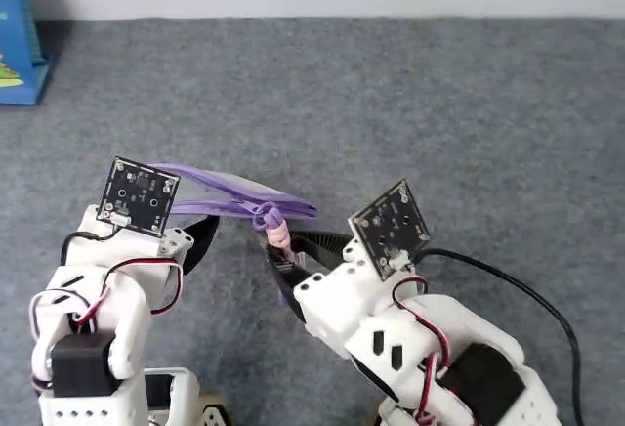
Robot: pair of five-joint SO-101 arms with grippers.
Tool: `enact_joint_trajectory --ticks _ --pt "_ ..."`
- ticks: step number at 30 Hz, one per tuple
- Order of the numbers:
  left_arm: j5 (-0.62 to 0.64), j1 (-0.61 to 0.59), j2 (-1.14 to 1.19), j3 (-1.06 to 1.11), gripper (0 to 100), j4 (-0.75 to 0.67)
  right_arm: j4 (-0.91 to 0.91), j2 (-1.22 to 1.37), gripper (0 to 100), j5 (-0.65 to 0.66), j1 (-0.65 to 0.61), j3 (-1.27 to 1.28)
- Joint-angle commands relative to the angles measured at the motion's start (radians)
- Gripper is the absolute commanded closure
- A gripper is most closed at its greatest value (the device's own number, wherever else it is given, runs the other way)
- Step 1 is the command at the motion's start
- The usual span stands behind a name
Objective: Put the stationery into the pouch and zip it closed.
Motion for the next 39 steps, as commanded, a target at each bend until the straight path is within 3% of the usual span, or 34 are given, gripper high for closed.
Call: enact_joint_trajectory --ticks 1,7,11,21,27,39 --pt "0.018 -0.020 -0.009 -0.010 65 -0.031 0.018 -0.036 99.1 0.011 0.012 -0.057" --pt "0.014 -0.153 -0.009 -0.050 65 -0.031 0.041 -0.079 99.1 0.034 0.015 -0.057" --pt "0.014 -0.170 -0.009 -0.051 65 -0.031 0.041 -0.090 99.1 0.037 0.012 -0.057" --pt "0.020 -0.097 -0.009 -0.050 65 -0.021 -0.008 -0.081 97.8 0.037 -0.010 0.028" --pt "0.021 -0.078 -0.009 -0.050 65 -0.021 -0.050 -0.081 77.4 0.009 -0.067 0.155" --pt "0.021 -0.069 -0.009 -0.050 65 -0.021 -0.274 0.180 81.8 -0.018 -0.070 0.161"
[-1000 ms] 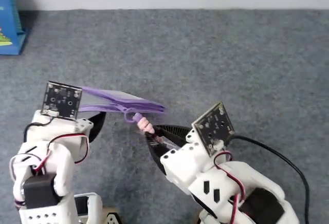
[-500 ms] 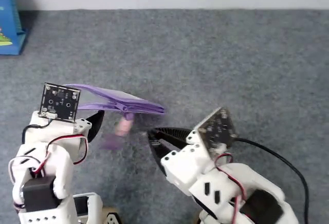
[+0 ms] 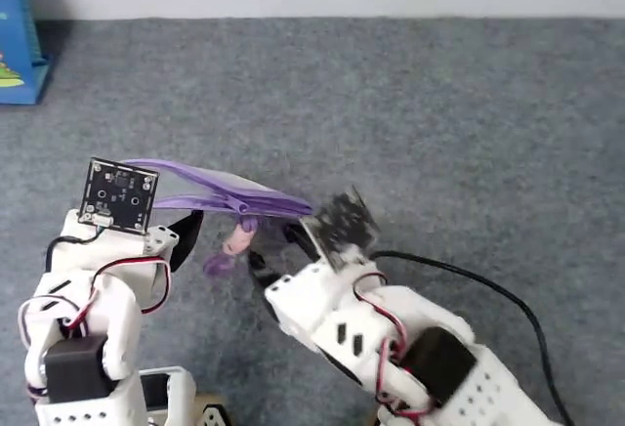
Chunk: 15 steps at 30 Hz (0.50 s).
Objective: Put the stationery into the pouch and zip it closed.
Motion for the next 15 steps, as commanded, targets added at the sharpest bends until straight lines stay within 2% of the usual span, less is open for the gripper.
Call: enact_joint_trajectory --ticks 1,15 --pt "0.017 0.008 0.000 -0.050 65 -0.021 -0.070 0.091 81.8 -0.009 -0.010 -0.015" --pt "0.017 0.009 0.000 -0.036 65 -0.021 -0.162 0.127 82.3 -0.005 0.027 -0.011"
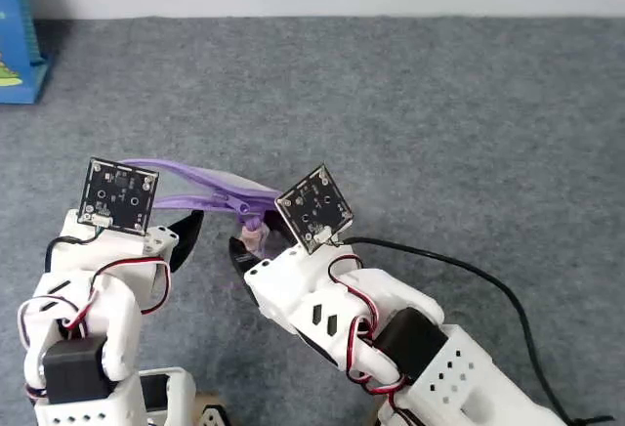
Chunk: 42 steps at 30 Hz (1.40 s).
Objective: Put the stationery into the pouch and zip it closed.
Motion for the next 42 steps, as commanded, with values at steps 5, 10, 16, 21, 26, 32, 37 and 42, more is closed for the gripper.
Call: enact_joint_trajectory --ticks 5,10,16,21,26,32,37,42 --pt "0.014 0.008 0.000 -0.033 65 -0.021 -0.024 0.018 82.4 -0.003 0.059 -0.009" --pt "0.014 0.023 0.000 -0.033 65 -0.017 -0.044 0.111 83.7 -0.005 0.091 -0.009" --pt "0.014 0.021 -0.002 -0.035 65 0.000 -0.079 0.134 97.7 -0.003 0.150 -0.011" --pt "0.012 0.018 -0.002 -0.035 65 -0.005 -0.012 0.039 99.0 0.054 0.153 -0.009" --pt "0.012 0.017 -0.002 -0.041 65 -0.011 0.148 -0.154 99.1 0.126 0.150 -0.009" --pt "0.015 0.052 0.008 -0.041 65 -0.112 0.303 -0.297 99.1 0.141 0.148 -0.009" --pt "0.055 0.163 0.009 -0.077 65 -0.120 0.374 -0.355 99.1 0.140 0.084 -0.009" --pt "0.097 0.259 0.009 -0.139 65 -0.115 0.429 -0.423 99.1 0.133 0.035 -0.009"
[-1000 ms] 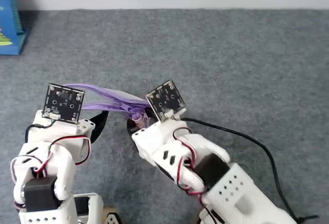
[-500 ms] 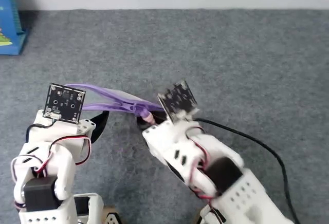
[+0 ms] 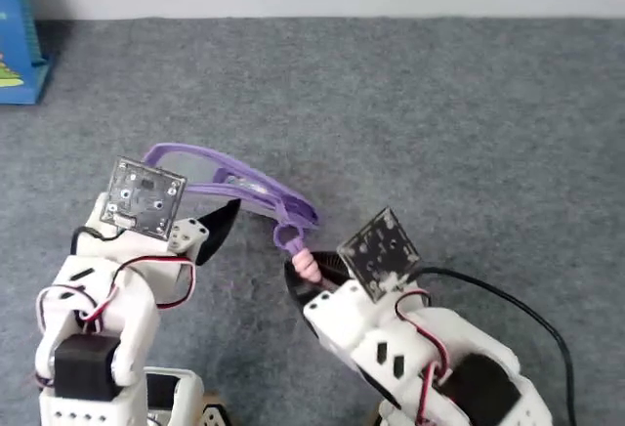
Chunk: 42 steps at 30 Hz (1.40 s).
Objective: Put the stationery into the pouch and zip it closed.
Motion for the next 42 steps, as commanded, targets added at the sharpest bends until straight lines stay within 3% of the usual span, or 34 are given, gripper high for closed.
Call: enact_joint_trajectory --ticks 1,7,15,20,29,35,42 --pt "0.029 0.077 -0.002 -0.085 65 -0.029 0.038 -0.050 99.1 0.003 -0.027 -0.009" --pt "0.025 0.245 -0.002 -0.082 65 -0.029 0.084 -0.124 99.1 0.002 -0.022 -0.008" --pt "0.023 0.382 -0.002 -0.071 65 -0.008 0.122 -0.180 99.1 0.002 -0.021 -0.008" --pt "0.012 0.356 -0.003 -0.050 65 -0.006 0.122 -0.208 99.1 0.002 -0.005 -0.008" --pt "-0.014 0.259 -0.011 -0.007 65 -0.006 0.096 -0.200 98.0 0.009 0.163 -0.008" --pt "-0.014 0.253 -0.011 0.031 65 -0.014 0.117 -0.200 78.5 -0.009 0.165 0.031" --pt "-0.014 0.253 -0.011 0.033 65 -0.011 0.061 -0.200 81.6 -0.032 0.166 0.046"
